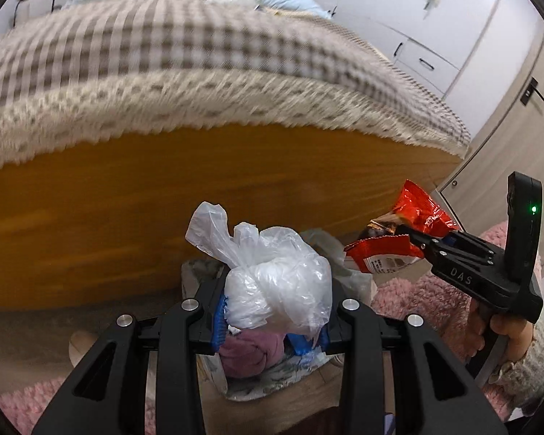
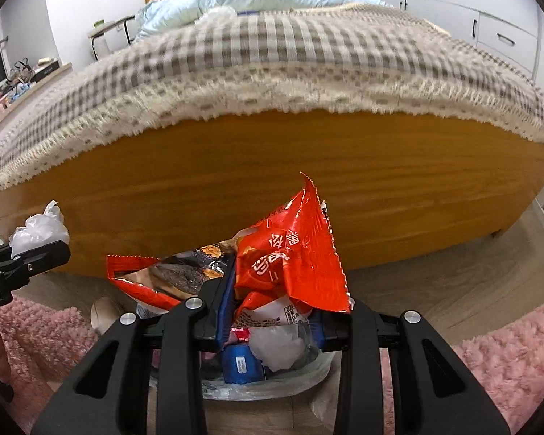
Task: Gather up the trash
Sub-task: 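Carry the plastic bag and red packet down to the floor trash bag with both tools, then open the left tool over the trash bag while the right tool pushes the red packet in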
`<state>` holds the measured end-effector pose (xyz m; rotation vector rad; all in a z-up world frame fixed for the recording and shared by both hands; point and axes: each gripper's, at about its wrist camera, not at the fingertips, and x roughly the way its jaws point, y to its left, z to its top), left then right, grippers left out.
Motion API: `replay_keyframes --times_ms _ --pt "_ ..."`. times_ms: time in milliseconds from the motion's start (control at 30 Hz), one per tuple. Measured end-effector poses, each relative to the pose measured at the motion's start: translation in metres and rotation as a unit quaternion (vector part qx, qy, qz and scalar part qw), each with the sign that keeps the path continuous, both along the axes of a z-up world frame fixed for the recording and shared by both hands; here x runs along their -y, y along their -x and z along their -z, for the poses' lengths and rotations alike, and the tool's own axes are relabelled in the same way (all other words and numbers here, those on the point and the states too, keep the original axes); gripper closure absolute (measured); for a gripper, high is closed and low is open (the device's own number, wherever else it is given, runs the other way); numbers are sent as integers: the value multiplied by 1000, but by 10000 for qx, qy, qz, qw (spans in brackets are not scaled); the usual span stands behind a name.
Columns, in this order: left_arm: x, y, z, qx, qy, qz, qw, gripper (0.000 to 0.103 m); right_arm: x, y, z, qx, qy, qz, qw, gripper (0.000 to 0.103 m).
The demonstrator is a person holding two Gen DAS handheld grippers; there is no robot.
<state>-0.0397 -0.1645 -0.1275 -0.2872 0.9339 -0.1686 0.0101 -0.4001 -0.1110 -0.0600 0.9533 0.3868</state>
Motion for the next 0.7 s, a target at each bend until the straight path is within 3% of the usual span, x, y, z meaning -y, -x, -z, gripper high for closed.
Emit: replay_keyframes --times_ms 367,500,600,700 --pt "16 -33 53 -1077 -2 -53 9942 69 1 -12 35 -733 103 112 9972 70" --pt "23 -49 79 -1524 -60 -164 9882 69 5 -18 46 -916 192 215 9954 70" --pt "24 -61 99 -1891 160 -311 9813 69 4 -20 54 -1027 292 211 9941 70" --pt "20 -61 110 -2054 137 -427 9776 69 0 -20 58 -1044 381 176 9936 70"
